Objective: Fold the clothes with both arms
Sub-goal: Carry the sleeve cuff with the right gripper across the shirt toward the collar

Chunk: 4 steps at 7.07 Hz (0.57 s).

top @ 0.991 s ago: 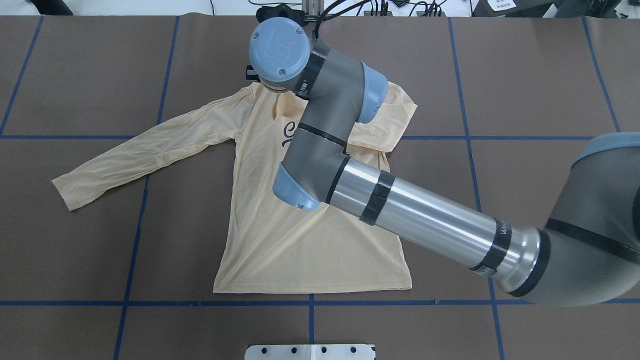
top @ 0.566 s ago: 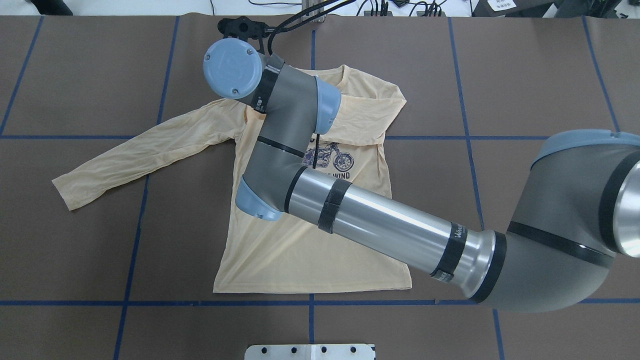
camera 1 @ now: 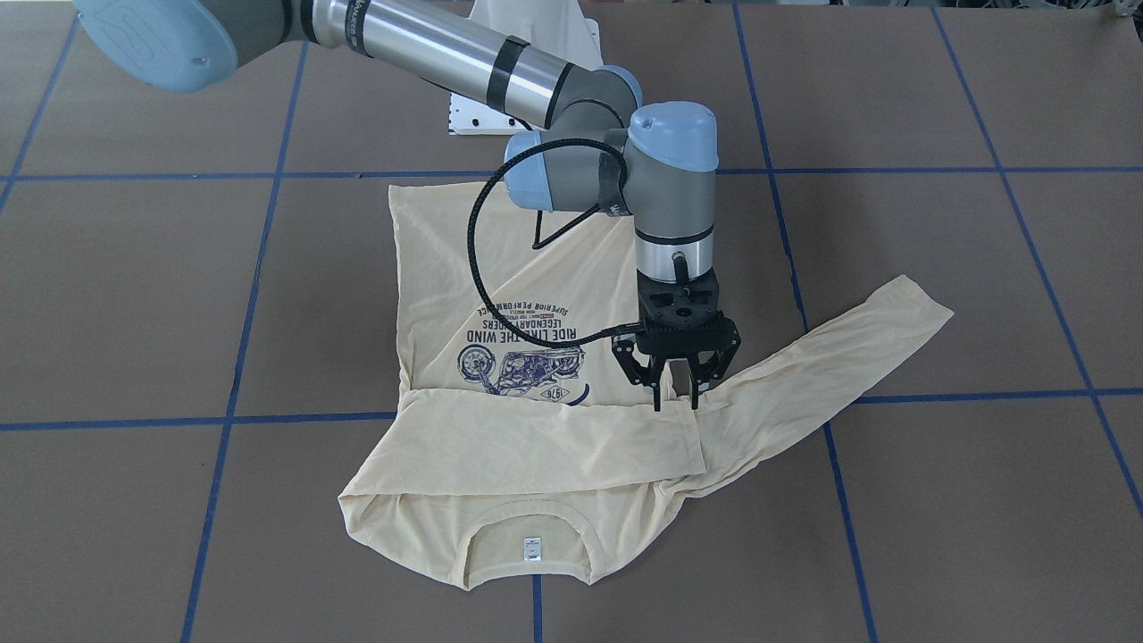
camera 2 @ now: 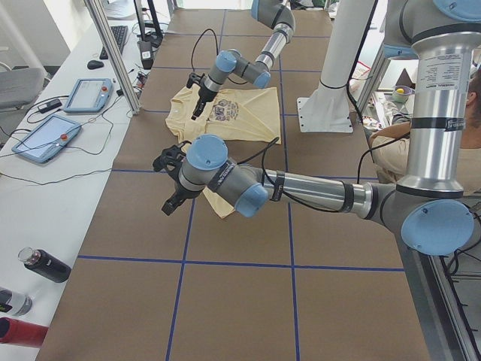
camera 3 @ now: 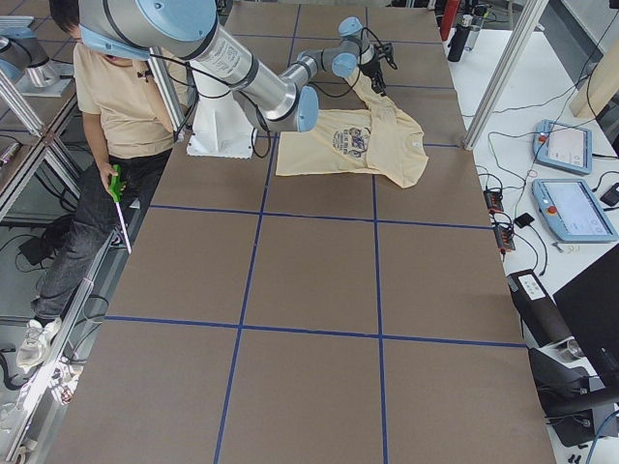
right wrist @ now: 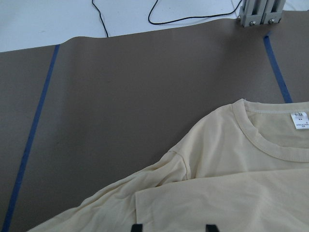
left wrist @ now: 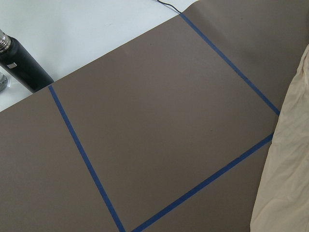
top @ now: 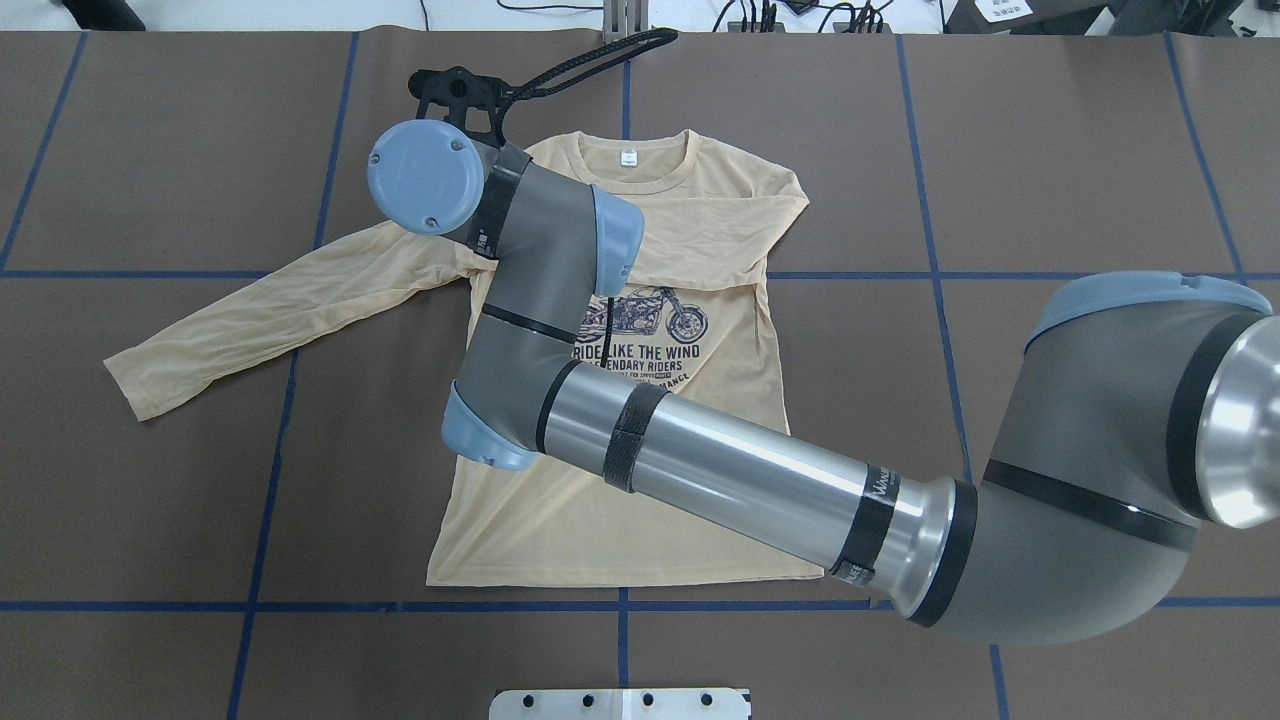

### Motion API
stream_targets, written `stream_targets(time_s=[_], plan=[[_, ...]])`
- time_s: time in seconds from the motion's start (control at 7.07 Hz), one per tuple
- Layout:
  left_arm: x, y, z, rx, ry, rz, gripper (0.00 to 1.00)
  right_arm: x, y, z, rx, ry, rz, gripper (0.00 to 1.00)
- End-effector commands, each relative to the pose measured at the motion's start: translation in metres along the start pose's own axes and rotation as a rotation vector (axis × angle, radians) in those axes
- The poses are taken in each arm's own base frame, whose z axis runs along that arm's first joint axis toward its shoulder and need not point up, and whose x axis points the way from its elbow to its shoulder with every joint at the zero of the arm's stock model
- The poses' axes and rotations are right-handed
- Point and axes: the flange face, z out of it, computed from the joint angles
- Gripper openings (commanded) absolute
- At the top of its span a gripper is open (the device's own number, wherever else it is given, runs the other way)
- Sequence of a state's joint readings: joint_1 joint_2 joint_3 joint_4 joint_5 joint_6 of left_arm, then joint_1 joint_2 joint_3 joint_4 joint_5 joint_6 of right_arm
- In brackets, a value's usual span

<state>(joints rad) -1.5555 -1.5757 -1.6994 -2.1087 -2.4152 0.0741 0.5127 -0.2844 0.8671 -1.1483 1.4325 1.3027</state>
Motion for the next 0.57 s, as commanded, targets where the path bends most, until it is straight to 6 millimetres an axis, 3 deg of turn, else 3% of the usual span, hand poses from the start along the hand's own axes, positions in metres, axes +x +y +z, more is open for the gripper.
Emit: stream_targets(time_s=[0.0, 0.14, 0.42], plan=[[0.002, -0.002, 0.000, 0.005, 0.002, -0.013, 1.00, 0.013, -0.030, -0.003, -0.046, 0.053, 0.032, 0.99], [0.008, -0.004, 0.004, 0.024, 0.009, 0.020, 1.00, 0.040, -0.056, -0.018, -0.135, 0.078, 0.048, 0.99], [0.019, -0.006, 0.025, 0.006, 0.027, -0.017, 1.00, 0.161, -0.060, -0.055, -0.193, 0.086, -0.066, 1.00]])
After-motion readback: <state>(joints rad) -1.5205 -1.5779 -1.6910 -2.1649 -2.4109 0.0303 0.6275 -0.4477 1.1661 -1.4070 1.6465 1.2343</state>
